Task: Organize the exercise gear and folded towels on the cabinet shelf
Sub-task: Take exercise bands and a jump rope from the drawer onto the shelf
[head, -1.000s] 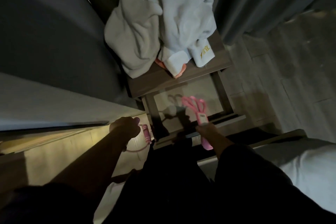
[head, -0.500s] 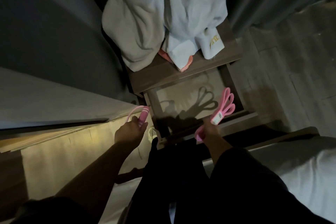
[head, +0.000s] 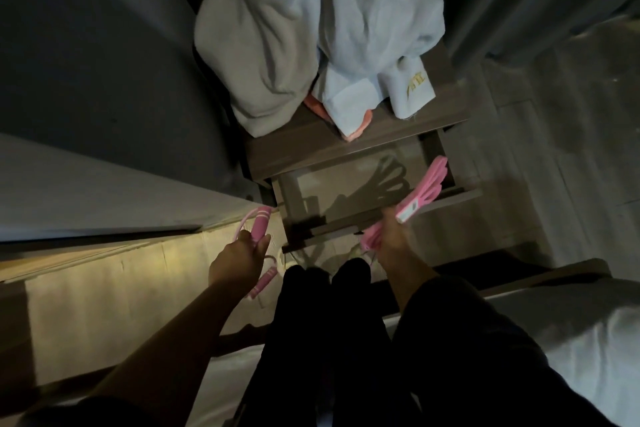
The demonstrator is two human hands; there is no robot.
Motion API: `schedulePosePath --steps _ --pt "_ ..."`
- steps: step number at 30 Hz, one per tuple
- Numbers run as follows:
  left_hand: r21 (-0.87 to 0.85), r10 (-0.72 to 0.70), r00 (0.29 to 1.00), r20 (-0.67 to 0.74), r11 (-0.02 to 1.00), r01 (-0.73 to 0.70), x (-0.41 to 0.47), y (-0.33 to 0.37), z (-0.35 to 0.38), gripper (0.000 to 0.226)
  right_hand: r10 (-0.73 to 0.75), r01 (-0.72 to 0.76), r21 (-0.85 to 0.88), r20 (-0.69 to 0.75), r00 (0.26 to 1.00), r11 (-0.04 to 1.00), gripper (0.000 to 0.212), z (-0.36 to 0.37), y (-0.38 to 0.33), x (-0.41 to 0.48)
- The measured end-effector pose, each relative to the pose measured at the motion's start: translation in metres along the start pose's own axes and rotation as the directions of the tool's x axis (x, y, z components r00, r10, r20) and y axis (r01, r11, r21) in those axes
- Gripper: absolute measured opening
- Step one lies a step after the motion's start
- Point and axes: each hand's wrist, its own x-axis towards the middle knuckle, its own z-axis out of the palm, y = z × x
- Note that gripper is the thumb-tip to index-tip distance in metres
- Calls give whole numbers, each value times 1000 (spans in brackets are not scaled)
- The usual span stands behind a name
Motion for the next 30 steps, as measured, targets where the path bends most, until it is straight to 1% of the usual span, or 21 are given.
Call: schedulePosePath --steps 3,6,8,12,13,15,16,18,19,21,23,26,27,30 --pt "-10 -11 1000 -5 1000 11 4 0 -1 49 -65 63 63 26 998 996 21 13 -15 5" --pt "-30 -26 1000 -5 999 26 5 1 -2 47 -69 57 144 82 994 988 13 29 -23 9" --pt "-41 -27 1000 -8 999 26 8 0 -2 44 -107 88 202 81 991 975 14 40 -29 13" --pt "-20 -24 1000 -16 1000 23 14 -4 -2 42 -141 133 275 12 990 952 29 57 -32 21" --pt "-23 -20 1000 -13 1000 19 15 -5 -2 41 -155 150 282 -4 988 948 26 62 -33 23" --pt "-27 -12 1000 -5 1000 12 17 -6 -1 41 -140 143 286 -30 990 948 10 68 -37 26" --pt "-24 -8 1000 -5 1000 7 18 -8 0 42 -115 123 297 -47 992 947 9 71 -38 28" --pt "-20 1 1000 -10 1000 -2 19 -9 2 43 -93 115 288 -88 992 951 20 75 -42 31" --pt "-18 2 1000 -10 1000 -2 19 -10 2 43 -114 131 268 -77 990 954 18 77 -43 34" --pt "-12 -5 1000 -3 1000 5 20 -10 3 41 -123 135 316 -58 991 939 15 83 -46 32" --pt "-14 -6 1000 3 1000 6 22 -10 4 40 -91 111 360 -72 993 926 21 89 -55 31" --pt "-28 -3 1000 -4 1000 3 25 -11 3 40 -92 77 376 21 996 923 35 99 -66 34" --pt "-30 -1 1000 -12 1000 0 25 -12 3 39 -102 76 394 45 994 916 37 102 -70 34" --pt "-20 -6 1000 -29 1000 5 27 -14 0 37 -86 45 479 63 994 877 22 107 -78 39"
